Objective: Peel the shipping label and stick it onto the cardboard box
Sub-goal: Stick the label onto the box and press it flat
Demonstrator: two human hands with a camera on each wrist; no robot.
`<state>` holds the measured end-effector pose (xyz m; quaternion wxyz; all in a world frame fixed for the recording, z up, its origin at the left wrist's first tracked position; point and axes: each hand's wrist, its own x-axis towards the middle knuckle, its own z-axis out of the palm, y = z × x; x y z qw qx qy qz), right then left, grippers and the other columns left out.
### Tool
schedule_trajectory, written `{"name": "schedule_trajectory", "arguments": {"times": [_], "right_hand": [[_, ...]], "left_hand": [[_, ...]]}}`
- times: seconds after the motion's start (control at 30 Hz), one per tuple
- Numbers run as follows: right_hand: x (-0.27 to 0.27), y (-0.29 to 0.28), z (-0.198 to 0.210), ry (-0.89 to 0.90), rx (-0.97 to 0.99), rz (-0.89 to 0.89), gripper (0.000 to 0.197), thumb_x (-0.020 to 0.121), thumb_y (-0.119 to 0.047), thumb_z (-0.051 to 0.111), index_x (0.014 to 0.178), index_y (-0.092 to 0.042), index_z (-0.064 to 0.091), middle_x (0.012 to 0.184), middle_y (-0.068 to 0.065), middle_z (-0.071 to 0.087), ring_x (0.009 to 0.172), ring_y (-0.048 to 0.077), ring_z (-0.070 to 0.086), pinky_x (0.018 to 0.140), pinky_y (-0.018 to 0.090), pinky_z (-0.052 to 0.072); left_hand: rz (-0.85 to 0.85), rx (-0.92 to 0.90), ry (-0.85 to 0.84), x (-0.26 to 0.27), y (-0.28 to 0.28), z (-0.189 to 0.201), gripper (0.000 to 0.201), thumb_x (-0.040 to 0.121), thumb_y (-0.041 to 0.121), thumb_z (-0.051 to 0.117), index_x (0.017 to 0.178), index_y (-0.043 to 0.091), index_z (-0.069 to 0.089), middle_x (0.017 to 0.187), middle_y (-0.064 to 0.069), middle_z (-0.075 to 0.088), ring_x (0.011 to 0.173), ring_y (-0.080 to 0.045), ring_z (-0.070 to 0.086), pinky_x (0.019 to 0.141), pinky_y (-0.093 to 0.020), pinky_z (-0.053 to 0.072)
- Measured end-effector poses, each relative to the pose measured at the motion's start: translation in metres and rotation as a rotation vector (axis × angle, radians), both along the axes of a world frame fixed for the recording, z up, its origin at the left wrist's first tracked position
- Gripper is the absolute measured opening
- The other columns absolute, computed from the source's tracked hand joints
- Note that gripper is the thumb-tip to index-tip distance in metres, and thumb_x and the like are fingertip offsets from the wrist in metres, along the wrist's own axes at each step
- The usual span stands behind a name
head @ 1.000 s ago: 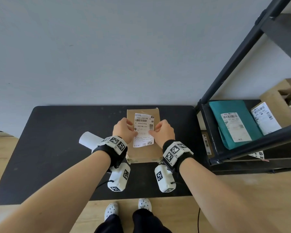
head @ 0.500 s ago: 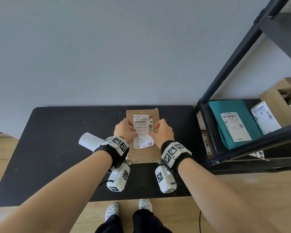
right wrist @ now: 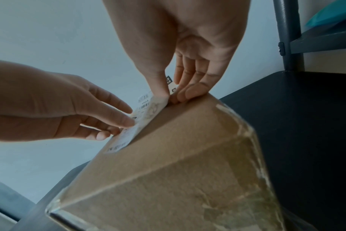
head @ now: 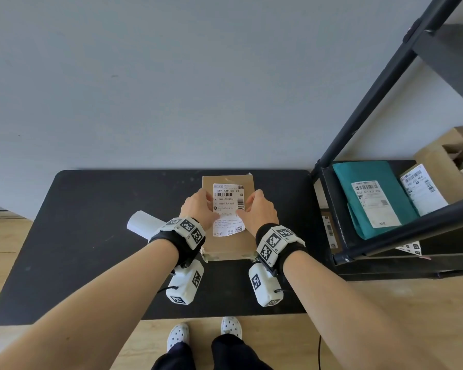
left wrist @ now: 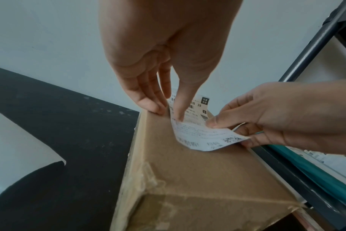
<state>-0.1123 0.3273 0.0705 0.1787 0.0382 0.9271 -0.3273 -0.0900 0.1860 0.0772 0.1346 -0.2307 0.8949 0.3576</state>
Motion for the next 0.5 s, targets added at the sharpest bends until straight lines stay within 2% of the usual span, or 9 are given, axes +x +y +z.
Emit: {"name": "schedule_trajectory", "arguments": {"times": [0.13, 0.27, 0.3, 0.37, 0.43, 0.5], "right_hand": [[0.000, 0.007, 0.001, 0.003, 0.021, 0.042, 0.025, 0.089, -0.024, 0.062, 0.106, -0.015, 0.045, 0.104, 0.007, 0.065, 0.079, 0.019, 0.059, 0.066, 0.030, 0.048], [0.001, 0.011, 0.002, -0.007, -0.006, 0.085, 0.022, 0.092, -0.024, 0.057, 0.110, -0.016, 0.047, 0.105, 0.005, 0.065, 0.083, 0.020, 0.061, 0.070, 0.032, 0.052], [0.002, 0.012, 0.002, -0.005, -0.007, 0.099, 0.021, 0.092, -0.023, 0.057, 0.110, -0.016, 0.048, 0.105, 0.005, 0.065, 0.084, 0.020, 0.061, 0.073, 0.033, 0.053], [0.005, 0.013, 0.000, 0.012, -0.008, 0.134, 0.021, 0.092, -0.020, 0.056, 0.111, -0.016, 0.049, 0.106, 0.004, 0.065, 0.087, 0.020, 0.064, 0.077, 0.034, 0.056], [0.010, 0.013, -0.002, 0.063, 0.004, 0.168, 0.019, 0.092, -0.018, 0.055, 0.110, -0.016, 0.051, 0.107, 0.005, 0.064, 0.089, 0.020, 0.064, 0.079, 0.036, 0.056], [0.014, 0.013, -0.005, 0.148, 0.049, 0.212, 0.019, 0.092, -0.017, 0.054, 0.111, -0.014, 0.053, 0.112, 0.005, 0.060, 0.095, 0.019, 0.061, 0.082, 0.036, 0.054]], "left_hand": [[-0.007, -0.016, 0.015, 0.007, -0.001, 0.002, 0.035, 0.078, 0.009, 0.072, 0.108, 0.015, 0.056, 0.089, 0.004, 0.061, 0.082, -0.017, 0.060, 0.072, -0.029, 0.051], [-0.094, -0.056, 0.061, 0.022, 0.000, 0.005, 0.035, 0.081, 0.014, 0.070, 0.114, 0.016, 0.059, 0.107, 0.000, 0.064, 0.088, -0.016, 0.060, 0.076, -0.026, 0.049], [-0.137, -0.089, 0.069, 0.027, 0.001, 0.006, 0.036, 0.083, 0.016, 0.068, 0.118, 0.017, 0.059, 0.112, -0.001, 0.063, 0.093, -0.016, 0.060, 0.078, -0.026, 0.049], [-0.229, -0.155, 0.065, 0.035, 0.002, 0.007, 0.042, 0.086, 0.021, 0.064, 0.127, 0.019, 0.057, 0.127, 0.001, 0.058, 0.114, -0.018, 0.056, 0.091, -0.030, 0.049], [-0.312, -0.210, 0.039, 0.040, 0.002, 0.009, 0.048, 0.089, 0.026, 0.061, 0.135, 0.022, 0.051, 0.145, 0.007, 0.046, 0.133, -0.016, 0.042, 0.105, -0.035, 0.044], [-0.397, -0.250, 0.006, 0.045, 0.001, 0.009, 0.051, 0.091, 0.029, 0.057, 0.141, 0.024, 0.044, 0.153, 0.010, 0.034, 0.141, -0.015, 0.030, 0.111, -0.038, 0.038]]}}
